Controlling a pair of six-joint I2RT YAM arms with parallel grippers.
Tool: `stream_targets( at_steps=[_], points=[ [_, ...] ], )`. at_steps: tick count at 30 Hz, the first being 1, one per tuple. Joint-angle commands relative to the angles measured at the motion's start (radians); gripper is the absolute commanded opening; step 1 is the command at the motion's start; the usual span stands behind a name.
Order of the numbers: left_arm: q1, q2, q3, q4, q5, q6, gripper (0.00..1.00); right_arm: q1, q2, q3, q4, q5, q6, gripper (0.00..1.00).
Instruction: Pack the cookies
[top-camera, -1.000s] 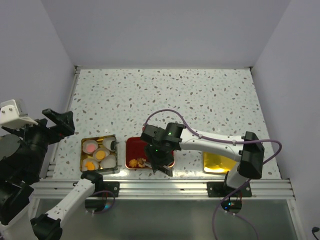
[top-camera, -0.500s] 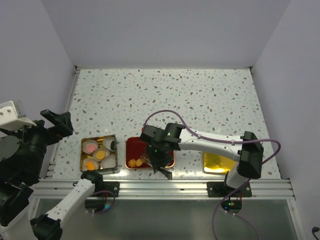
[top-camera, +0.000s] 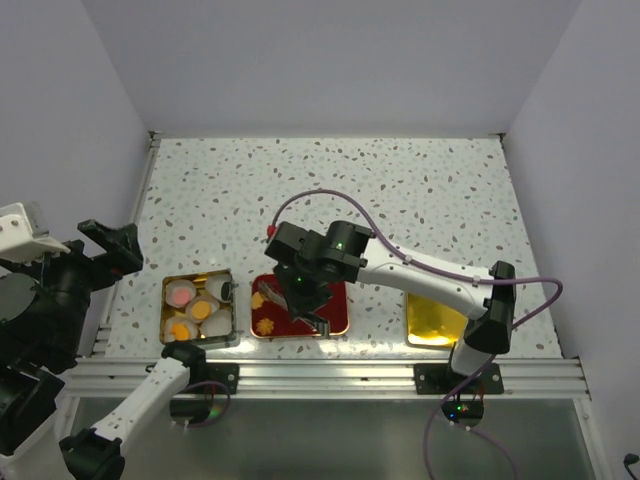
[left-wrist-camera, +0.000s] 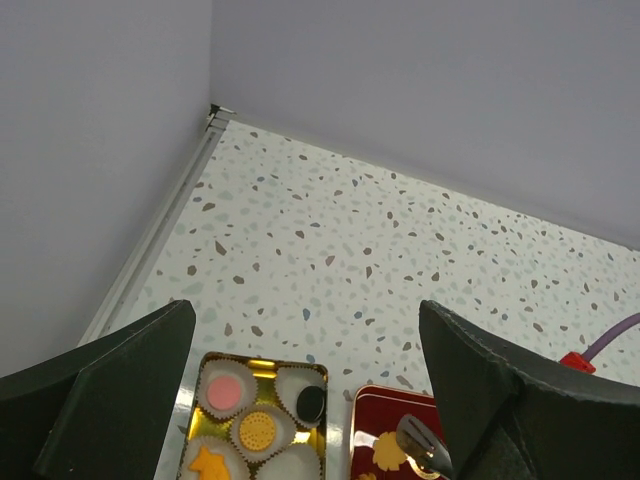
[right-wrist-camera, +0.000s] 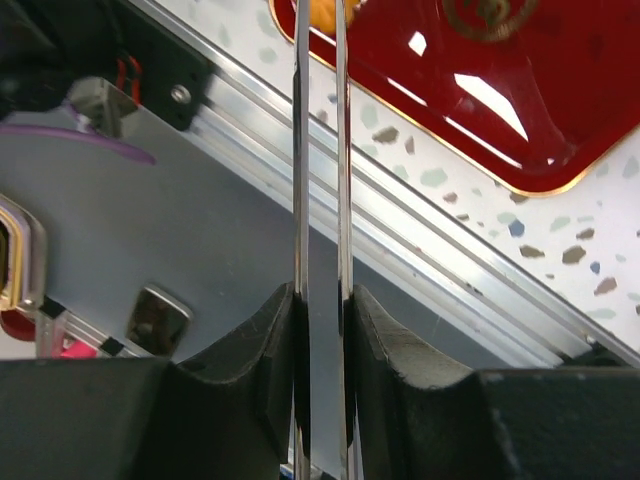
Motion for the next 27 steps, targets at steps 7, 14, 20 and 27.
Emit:
stream_targets(
  at_steps=[7,14,20,27],
  points=[
    [0.005,-0.003,0.030,0.012,-0.019,0.023,1.00,-0.004,0.165,0.306,-0.040,-0.033,-0.040,0.21],
    [0.005,-0.005,0.035,-0.001,-0.030,0.028,1.00,0.014,0.242,0.391,-0.031,-0.074,-0.042,0.21],
    [0.005,-0.003,0.028,0.004,-0.032,0.032,1.00,0.042,0.283,0.376,0.001,-0.102,-0.040,0.21],
    [0.005,0.001,0.025,0.007,-0.035,0.045,1.00,0.063,0.331,0.374,0.033,-0.131,-0.030,0.21]
  ],
)
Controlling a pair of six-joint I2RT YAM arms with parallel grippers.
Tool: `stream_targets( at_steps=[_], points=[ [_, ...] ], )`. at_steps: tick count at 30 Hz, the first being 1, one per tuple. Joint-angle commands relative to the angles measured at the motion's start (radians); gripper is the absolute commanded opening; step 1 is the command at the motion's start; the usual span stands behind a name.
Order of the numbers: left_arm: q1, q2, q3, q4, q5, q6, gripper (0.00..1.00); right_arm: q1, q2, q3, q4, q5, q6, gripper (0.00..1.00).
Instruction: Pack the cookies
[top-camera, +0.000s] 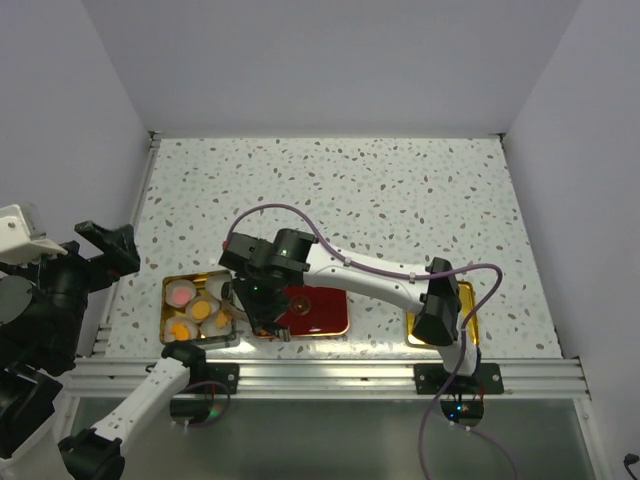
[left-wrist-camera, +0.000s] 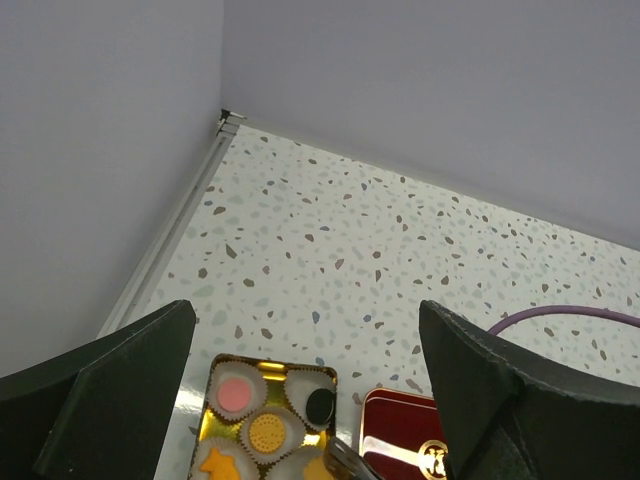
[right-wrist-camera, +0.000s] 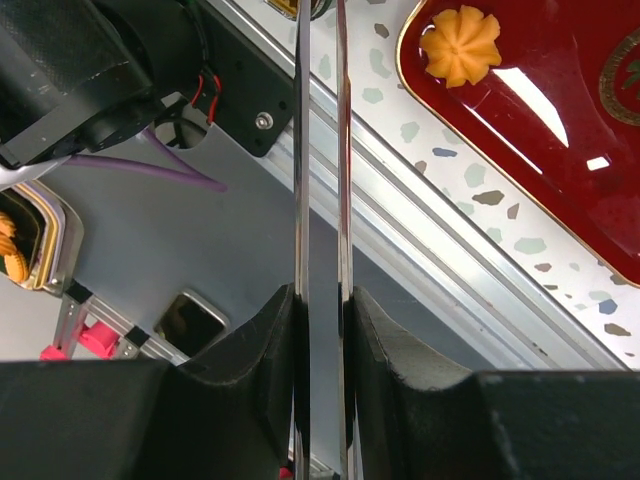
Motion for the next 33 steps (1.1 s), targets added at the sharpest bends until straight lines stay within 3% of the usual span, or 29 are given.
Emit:
stream_targets(
  at_steps=[1,13,23,27,33],
  points=[
    [0.005,0.000,0.010,0.014,-0.016,0.032,1.00,0.012,0.017,0.037,0.037,-0.039,-0.006,0.21],
    [0.005,-0.004,-0.001,0.017,-0.016,0.032,1.00,0.013,0.021,0.037,0.038,-0.022,-0.008,0.39],
    [0.005,0.005,0.001,0.029,-0.015,0.040,1.00,-0.011,-0.067,0.067,-0.041,0.096,-0.034,0.38],
    [0.005,0.009,-0.007,0.043,-0.007,0.040,1.00,-0.100,-0.127,0.043,-0.055,0.121,-0.055,0.37],
    [0.005,0.013,-0.024,0.070,0.007,0.040,1.00,-0.344,-0.142,-0.028,-0.025,0.149,-0.140,0.37]
  ],
)
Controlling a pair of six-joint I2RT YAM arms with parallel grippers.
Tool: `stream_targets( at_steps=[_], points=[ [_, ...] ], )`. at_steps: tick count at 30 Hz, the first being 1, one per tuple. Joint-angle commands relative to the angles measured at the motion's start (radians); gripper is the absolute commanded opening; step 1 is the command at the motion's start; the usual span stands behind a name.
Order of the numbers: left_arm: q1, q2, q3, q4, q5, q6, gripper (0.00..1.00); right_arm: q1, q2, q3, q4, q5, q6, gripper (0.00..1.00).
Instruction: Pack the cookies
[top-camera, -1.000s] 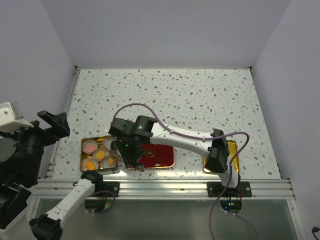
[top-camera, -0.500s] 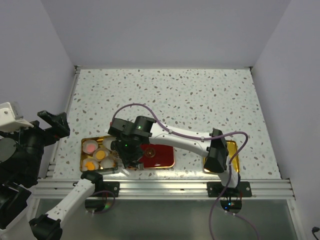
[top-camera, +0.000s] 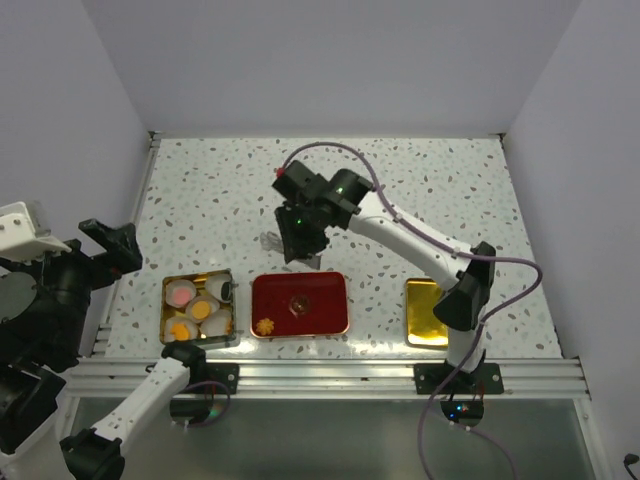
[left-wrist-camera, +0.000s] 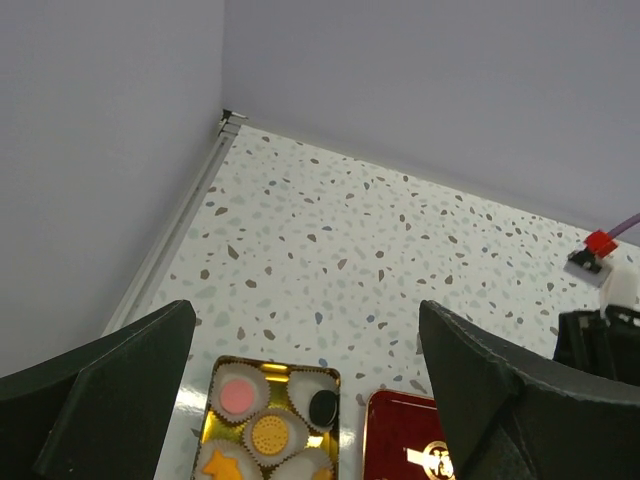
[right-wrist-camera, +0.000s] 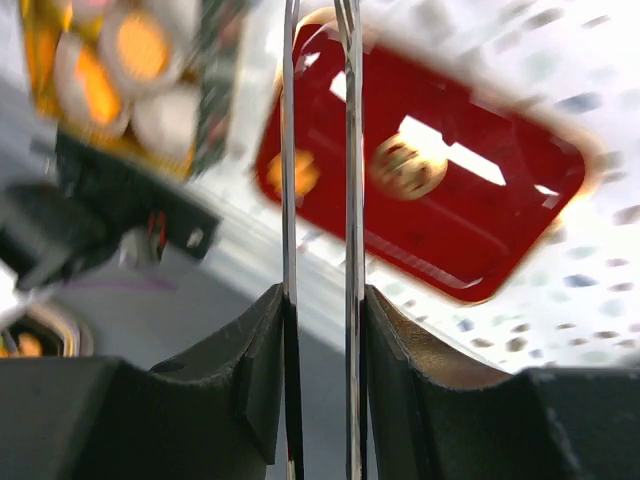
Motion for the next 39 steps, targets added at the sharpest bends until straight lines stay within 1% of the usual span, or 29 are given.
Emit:
stream_targets(
  at_steps=[1,5,8,9,15,18,23,26,27,31,34,36,39],
  points=[
    [0.007,0.014,-0.009,0.058,0.009,0.024,1.00,-0.154,-0.030,-0.040,0.026,0.079,-0.077,0.37],
    [0.005,0.025,-0.006,0.068,0.018,0.018,1.00,-0.281,0.046,-0.066,0.096,0.126,-0.129,0.35],
    [0.005,0.039,0.000,0.081,0.036,0.005,1.00,-0.373,0.137,-0.037,0.139,0.133,-0.140,0.34],
    [0.005,0.049,-0.003,0.087,0.048,0.001,1.00,-0.409,0.164,-0.004,0.150,0.139,-0.145,0.34],
    [0.005,0.057,-0.058,0.140,0.084,-0.030,1.00,-0.486,0.358,0.110,0.176,0.180,-0.151,0.34],
    [0.005,0.063,-0.082,0.162,0.090,-0.024,1.00,-0.512,0.439,0.116,0.207,0.180,-0.151,0.34],
    [0.005,0.075,-0.104,0.185,0.085,0.007,1.00,-0.520,0.508,0.092,0.233,0.163,-0.146,0.34],
    [0.007,0.077,-0.125,0.200,0.079,0.022,1.00,-0.520,0.519,0.062,0.253,0.160,-0.145,0.40],
    [0.005,0.078,-0.137,0.208,0.078,0.025,1.00,-0.520,0.522,0.059,0.253,0.165,-0.145,0.47],
    [0.005,0.080,-0.171,0.228,0.075,0.051,1.00,-0.520,0.527,0.059,0.245,0.172,-0.145,0.63],
    [0.005,0.080,-0.202,0.246,0.073,0.068,1.00,-0.520,0.504,0.058,0.239,0.182,-0.145,0.69],
    [0.005,0.085,-0.223,0.263,0.076,0.076,1.00,-0.519,0.470,0.046,0.236,0.185,-0.139,0.72],
    [0.005,0.089,-0.248,0.291,0.081,0.079,1.00,-0.520,0.396,0.000,0.245,0.183,-0.133,0.79]
  ],
)
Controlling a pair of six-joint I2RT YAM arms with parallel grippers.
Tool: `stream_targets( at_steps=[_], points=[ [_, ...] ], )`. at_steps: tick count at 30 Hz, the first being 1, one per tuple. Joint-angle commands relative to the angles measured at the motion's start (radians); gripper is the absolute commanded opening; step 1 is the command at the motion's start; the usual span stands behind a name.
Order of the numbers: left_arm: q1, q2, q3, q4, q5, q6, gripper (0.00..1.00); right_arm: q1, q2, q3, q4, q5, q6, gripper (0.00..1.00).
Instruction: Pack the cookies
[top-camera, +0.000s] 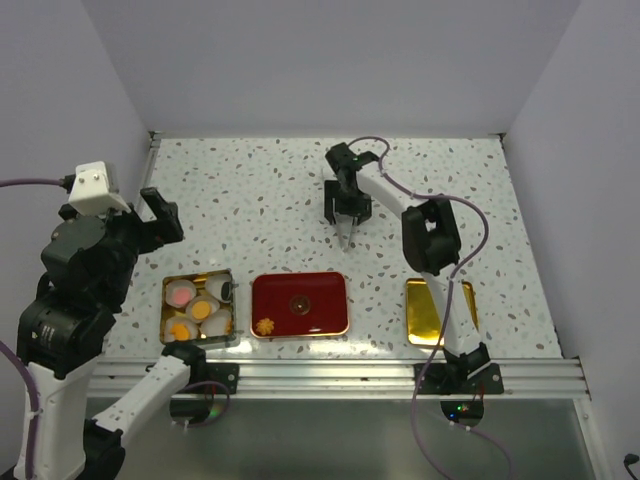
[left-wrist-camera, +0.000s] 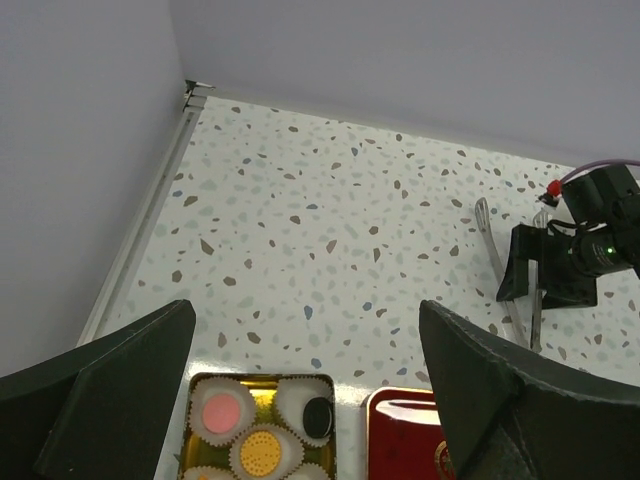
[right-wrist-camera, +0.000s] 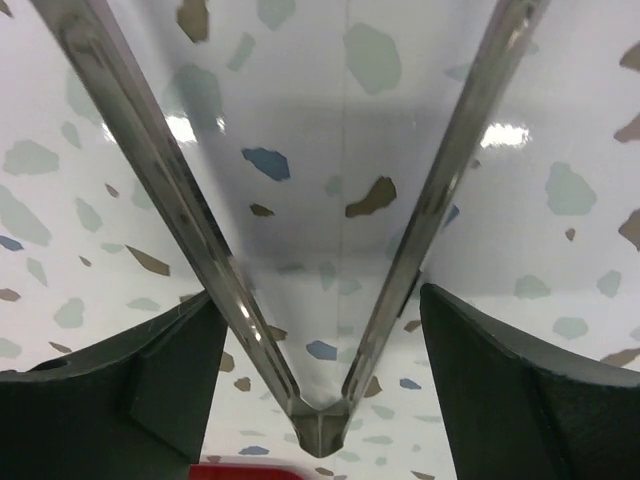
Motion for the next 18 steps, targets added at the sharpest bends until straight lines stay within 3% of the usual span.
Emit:
stream_targets(
  at_steps=[1,7,10,18],
  points=[
    [0.005,0.016,-0.026,0.092,0.008,0.032,1.00,-0.007,-0.113,-0.060,0.006,0.034,0.001,0.81],
    [0.005,0.019,-0.067,0.106,0.007,0.006,1.00,-0.007,-0.265,-0.098,-0.047,0.047,-0.011,0.87],
    [0.005,0.029,-0.086,0.079,-0.002,-0.021,1.00,-0.007,-0.396,-0.202,-0.043,0.049,0.007,0.87],
    [0.005,-0.002,-0.213,0.072,0.063,-0.088,1.00,-0.007,-0.755,-0.705,-0.020,0.037,0.087,0.82]
  ],
)
